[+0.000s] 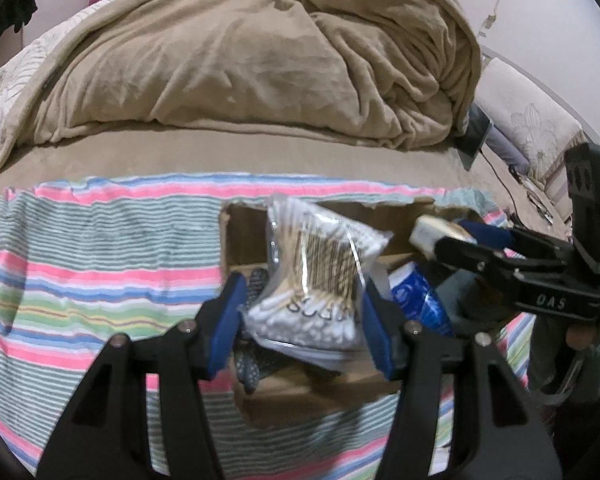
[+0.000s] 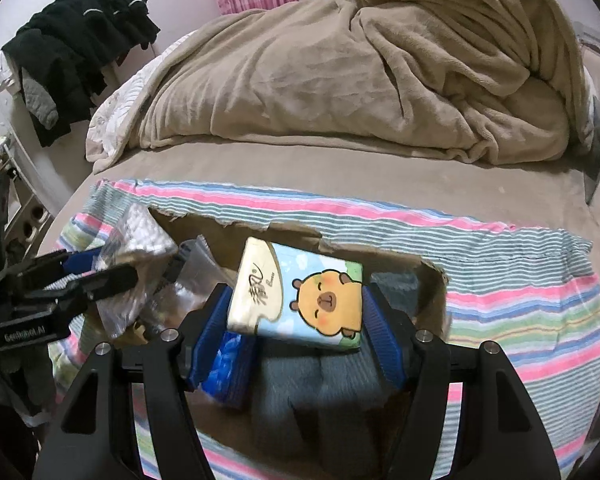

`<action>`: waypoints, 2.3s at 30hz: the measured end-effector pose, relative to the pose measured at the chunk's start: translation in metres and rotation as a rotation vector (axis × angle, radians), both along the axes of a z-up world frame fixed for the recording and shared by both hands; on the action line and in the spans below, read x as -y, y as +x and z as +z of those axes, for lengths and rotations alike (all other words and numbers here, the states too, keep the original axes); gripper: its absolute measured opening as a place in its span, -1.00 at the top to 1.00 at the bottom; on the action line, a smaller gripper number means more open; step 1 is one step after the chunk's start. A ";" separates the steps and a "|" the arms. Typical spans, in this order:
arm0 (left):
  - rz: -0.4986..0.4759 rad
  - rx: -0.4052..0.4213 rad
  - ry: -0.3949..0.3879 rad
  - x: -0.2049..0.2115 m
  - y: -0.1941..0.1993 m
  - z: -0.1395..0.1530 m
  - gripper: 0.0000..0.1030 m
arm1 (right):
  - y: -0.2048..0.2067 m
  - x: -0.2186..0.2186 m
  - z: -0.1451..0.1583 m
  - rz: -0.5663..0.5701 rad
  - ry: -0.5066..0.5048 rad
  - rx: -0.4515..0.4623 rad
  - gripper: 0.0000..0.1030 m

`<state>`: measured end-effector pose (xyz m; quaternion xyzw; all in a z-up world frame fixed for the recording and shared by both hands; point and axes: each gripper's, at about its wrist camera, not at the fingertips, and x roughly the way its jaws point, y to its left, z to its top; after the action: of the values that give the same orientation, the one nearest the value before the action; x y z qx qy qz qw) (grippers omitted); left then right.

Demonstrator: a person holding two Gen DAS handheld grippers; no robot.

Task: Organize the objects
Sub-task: 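Lower the swab bag into the box with the left gripper while the right places the tissue pack, then withdraw both grippers and move the right gripper to the white socks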

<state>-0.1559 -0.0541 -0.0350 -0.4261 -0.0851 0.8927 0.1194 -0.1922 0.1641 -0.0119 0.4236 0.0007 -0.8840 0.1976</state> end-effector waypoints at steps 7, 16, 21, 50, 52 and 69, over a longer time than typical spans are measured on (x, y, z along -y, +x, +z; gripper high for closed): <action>0.000 0.007 -0.027 -0.004 -0.002 0.000 -0.20 | -0.006 0.007 -0.008 0.007 0.009 0.008 -0.34; 0.010 -0.023 -0.059 -0.009 0.009 0.016 -0.59 | 0.002 0.007 -0.002 -0.009 0.013 -0.015 -0.36; 0.023 -0.034 -0.062 -0.005 0.018 0.024 -0.60 | 0.014 0.006 0.008 -0.004 0.005 -0.034 -0.39; 0.031 -0.024 -0.056 -0.009 0.110 0.034 -0.60 | 0.118 -0.015 0.021 -0.011 0.006 -0.027 -0.55; 0.033 -0.020 -0.053 -0.009 0.116 0.033 -0.60 | 0.125 -0.015 0.018 -0.010 0.005 -0.020 -0.55; 0.007 0.029 -0.037 -0.024 0.161 0.012 -0.60 | 0.172 -0.013 -0.023 -0.004 0.017 0.076 -0.55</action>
<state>0.0048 -0.0300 -0.0229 -0.4410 -0.0716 0.8882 0.1072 -0.0206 0.1772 -0.0345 0.4584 -0.0003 -0.8677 0.1921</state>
